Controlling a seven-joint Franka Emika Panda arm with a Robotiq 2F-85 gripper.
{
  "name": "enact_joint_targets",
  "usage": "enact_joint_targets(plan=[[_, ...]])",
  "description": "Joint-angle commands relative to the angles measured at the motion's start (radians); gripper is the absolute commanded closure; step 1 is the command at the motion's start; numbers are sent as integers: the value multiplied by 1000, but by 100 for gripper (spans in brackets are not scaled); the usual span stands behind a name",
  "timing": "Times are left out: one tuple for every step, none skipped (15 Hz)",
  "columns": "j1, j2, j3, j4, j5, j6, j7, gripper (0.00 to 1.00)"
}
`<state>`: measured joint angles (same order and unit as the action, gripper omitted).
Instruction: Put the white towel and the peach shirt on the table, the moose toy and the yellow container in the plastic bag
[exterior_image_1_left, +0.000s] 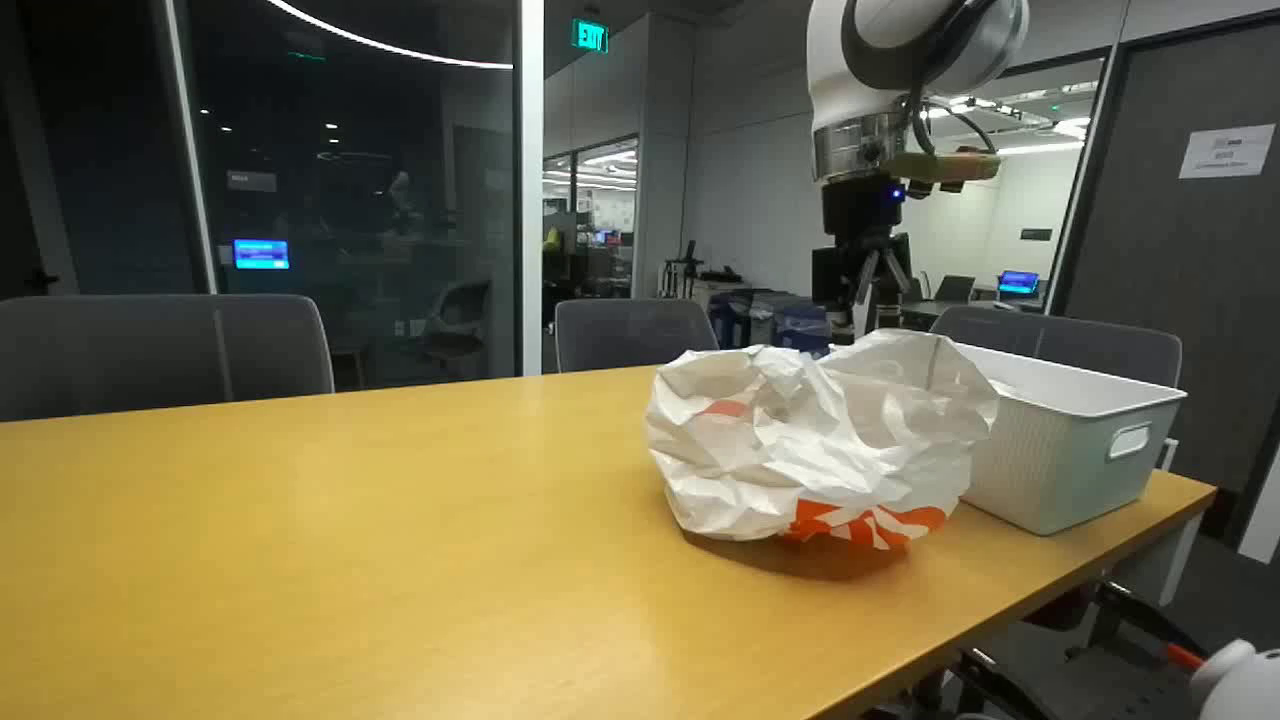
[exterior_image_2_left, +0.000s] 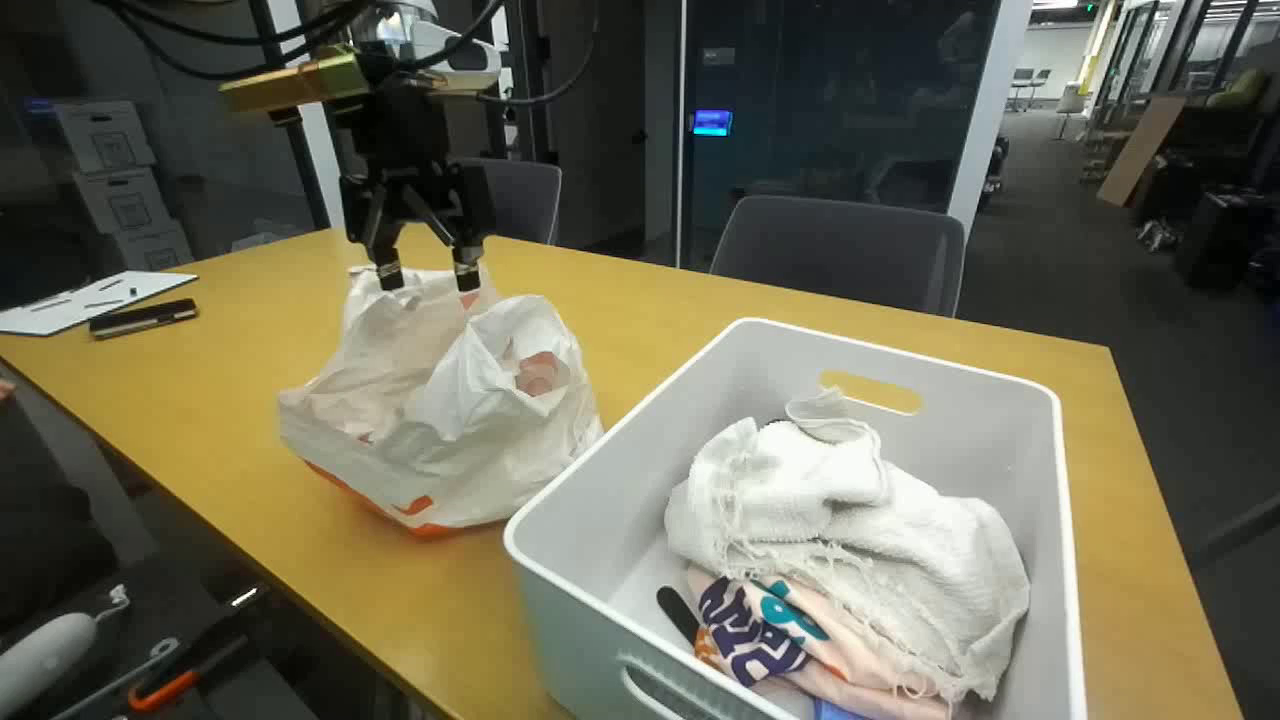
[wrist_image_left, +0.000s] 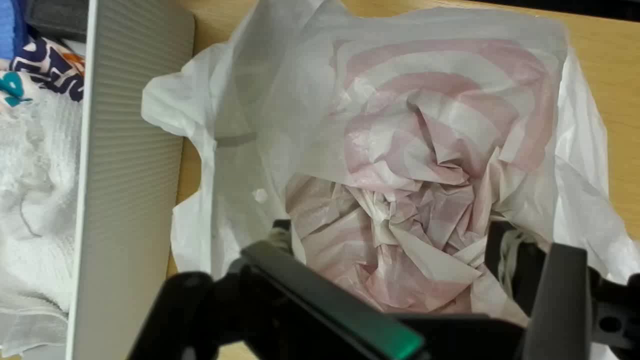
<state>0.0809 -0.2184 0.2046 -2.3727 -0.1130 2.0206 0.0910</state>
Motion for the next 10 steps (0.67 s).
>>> enact_joint_targets(plan=[[19, 1, -18, 4, -4, -2, 4, 0], [18, 1, -18, 8, -4, -2, 4, 0], [18, 0, -18, 10, -4, -2, 4, 0], [18, 0, -18, 10, -4, -2, 4, 0], [18, 0, -18, 10, -4, -2, 4, 0], [18, 0, -18, 10, -4, -2, 4, 0], [18, 0, -18, 10, -4, -2, 4, 0], [18, 0, -18, 10, -4, -2, 4, 0], [18, 0, -18, 10, -4, -2, 4, 0], [18, 0, -18, 10, -4, -2, 4, 0]])
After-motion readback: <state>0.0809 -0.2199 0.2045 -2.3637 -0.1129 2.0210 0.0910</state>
